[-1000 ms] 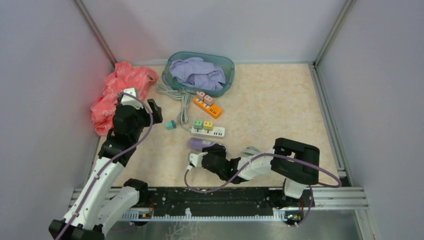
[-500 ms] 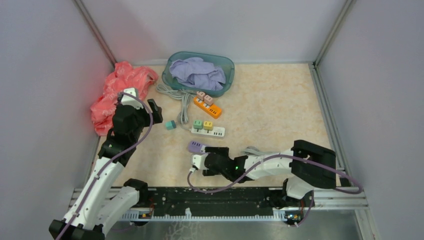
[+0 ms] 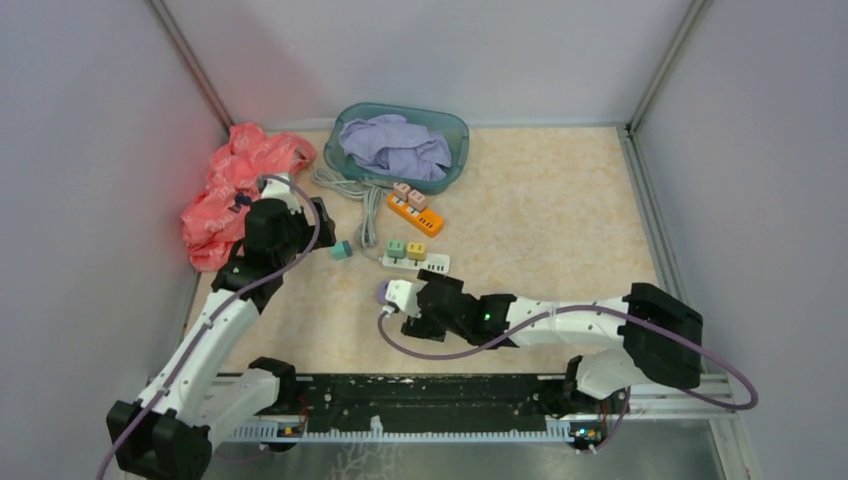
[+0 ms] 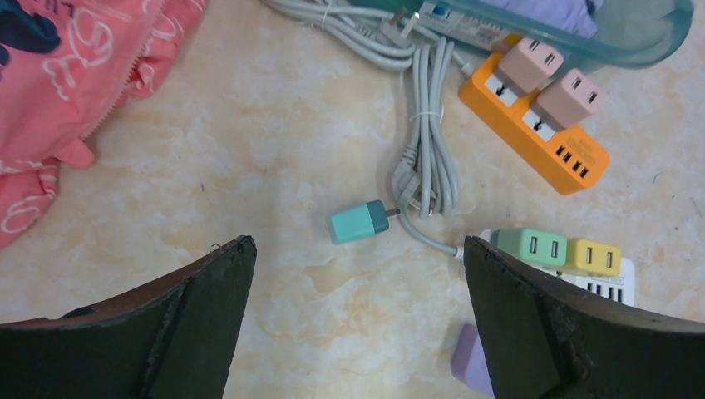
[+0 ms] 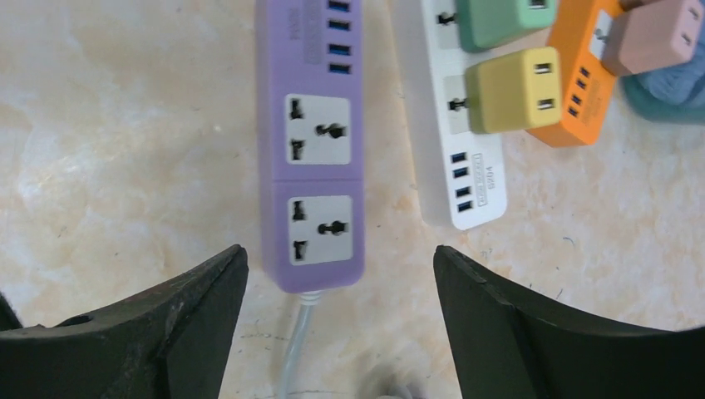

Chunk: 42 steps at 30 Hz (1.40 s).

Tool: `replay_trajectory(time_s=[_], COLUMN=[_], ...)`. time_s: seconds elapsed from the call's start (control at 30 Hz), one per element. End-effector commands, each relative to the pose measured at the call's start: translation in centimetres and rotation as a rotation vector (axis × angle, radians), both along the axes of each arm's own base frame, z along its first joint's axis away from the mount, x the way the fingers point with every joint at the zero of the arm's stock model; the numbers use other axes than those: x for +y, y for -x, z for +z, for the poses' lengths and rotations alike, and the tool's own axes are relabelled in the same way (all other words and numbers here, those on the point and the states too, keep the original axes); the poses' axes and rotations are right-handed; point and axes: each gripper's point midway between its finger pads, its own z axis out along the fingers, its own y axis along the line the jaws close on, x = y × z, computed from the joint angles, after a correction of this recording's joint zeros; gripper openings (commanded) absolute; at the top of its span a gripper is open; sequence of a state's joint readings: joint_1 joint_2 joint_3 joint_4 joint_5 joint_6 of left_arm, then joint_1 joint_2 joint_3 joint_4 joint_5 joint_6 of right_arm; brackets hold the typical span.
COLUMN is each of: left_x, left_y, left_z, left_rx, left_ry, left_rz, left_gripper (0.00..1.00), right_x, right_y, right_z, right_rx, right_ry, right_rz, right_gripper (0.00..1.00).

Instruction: Insert the plug

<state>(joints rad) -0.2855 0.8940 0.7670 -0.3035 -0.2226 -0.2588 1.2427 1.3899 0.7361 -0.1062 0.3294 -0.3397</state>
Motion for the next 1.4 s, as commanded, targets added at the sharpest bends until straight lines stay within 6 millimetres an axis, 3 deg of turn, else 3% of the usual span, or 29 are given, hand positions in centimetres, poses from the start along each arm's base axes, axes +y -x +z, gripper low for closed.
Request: replay_trajectory(time_s=[0.0, 0.17, 0.47, 0.73, 0.83, 1.1, 1.37], left_x=[-1.2, -2.3, -3.3, -2.8, -3.6, -4.7, -5.3], left_y=[-0.7, -1.8, -3.9, -4.9, -4.7, -5.1, -5.6], left_z=[-1.2, -3.9, -8.0, -10.6, -11.7, -13.8, -15.9], left_rx=[0.084, 0.208, 0.449, 0.523, 0.536, 0.579, 0.667], left_ry=[0.042, 0.025, -0.168, -0.275, -0.281, -0.327, -0.366], left_rz=[-0.027, -0.077, -0.273, -0.334, -0.41, -0.536, -0.59], left_gripper=[1.0, 1.0, 0.97, 0.97, 0.96, 0.87, 0.71], right_x=[0.9, 0.2, -0.9, -1.2, -1.2, -1.2, -1.3], right_y=[-1.7, -2.9, -3.2, -3.0, -2.9, -2.9, -2.9], right_z=[4.6, 5.8, 6.2, 6.8, 6.6, 6.4, 6.1], right_rx=[-0.002, -0.022, -0.072, -0.088, -0.085, -0.085, -0.081], right_ry=[-0.202, -0.295, -0.363, -0.394, -0.39, -0.371, -0.351], right_rz=[-0.085, -0.145, -0.165, -0.152, -0.145, -0.142, -0.142], right_gripper=[0.84, 0.87, 0.88, 0.88, 0.88, 0.88, 0.88])
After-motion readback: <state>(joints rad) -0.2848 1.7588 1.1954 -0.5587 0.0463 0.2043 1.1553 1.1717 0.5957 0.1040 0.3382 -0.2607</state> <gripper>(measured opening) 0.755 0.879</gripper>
